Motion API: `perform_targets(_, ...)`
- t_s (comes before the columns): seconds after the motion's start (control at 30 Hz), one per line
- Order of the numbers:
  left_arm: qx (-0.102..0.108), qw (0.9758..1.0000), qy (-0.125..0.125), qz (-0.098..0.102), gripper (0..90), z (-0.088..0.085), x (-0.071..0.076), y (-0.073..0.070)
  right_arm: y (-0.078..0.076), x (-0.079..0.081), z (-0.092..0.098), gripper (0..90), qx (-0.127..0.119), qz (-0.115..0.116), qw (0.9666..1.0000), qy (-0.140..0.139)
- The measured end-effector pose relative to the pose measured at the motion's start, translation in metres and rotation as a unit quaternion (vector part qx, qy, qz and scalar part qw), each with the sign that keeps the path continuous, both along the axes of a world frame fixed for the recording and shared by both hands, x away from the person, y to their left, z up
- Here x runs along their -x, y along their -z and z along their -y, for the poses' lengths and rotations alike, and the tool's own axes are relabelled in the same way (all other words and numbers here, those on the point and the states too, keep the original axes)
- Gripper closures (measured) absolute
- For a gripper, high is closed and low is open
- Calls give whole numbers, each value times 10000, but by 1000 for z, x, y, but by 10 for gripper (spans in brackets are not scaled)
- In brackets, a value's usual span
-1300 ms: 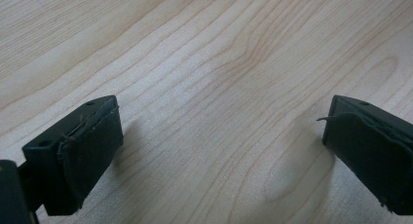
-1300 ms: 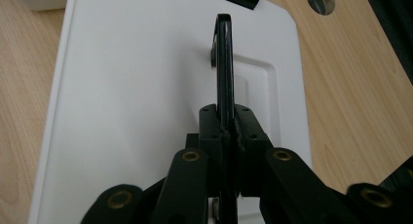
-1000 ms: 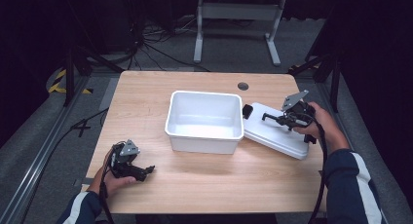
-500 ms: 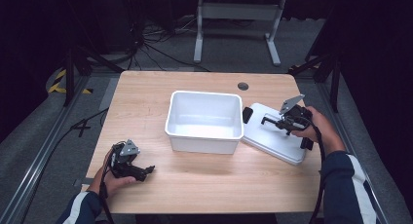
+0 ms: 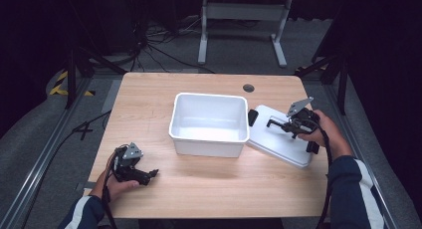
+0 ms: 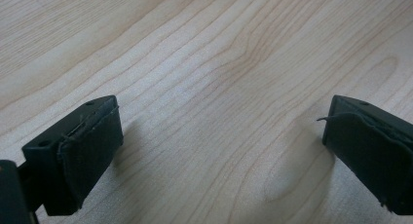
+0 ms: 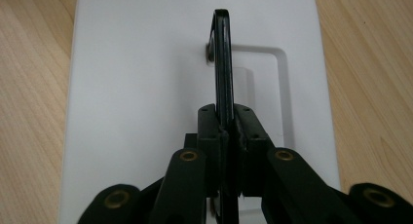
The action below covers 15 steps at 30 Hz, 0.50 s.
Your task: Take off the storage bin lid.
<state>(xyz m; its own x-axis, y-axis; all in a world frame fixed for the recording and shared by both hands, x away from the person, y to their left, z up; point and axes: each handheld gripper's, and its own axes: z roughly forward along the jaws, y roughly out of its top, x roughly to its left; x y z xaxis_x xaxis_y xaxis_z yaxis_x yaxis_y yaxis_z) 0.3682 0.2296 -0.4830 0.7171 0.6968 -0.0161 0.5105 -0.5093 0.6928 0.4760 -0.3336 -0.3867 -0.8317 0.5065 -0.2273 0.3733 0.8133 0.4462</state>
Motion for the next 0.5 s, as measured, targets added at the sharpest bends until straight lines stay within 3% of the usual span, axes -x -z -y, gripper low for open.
perform_targets(0.27, -2, 10000, 0, -7, 15, 0, 0, 0, -9, 6, 2, 720, -52, 122, 9999, 78)
perform_targets(0.5, -5, 10000, -1, -5, 15, 0, 0, 0, -19, 16, 0, 714, -166, 204, 9996, -41)
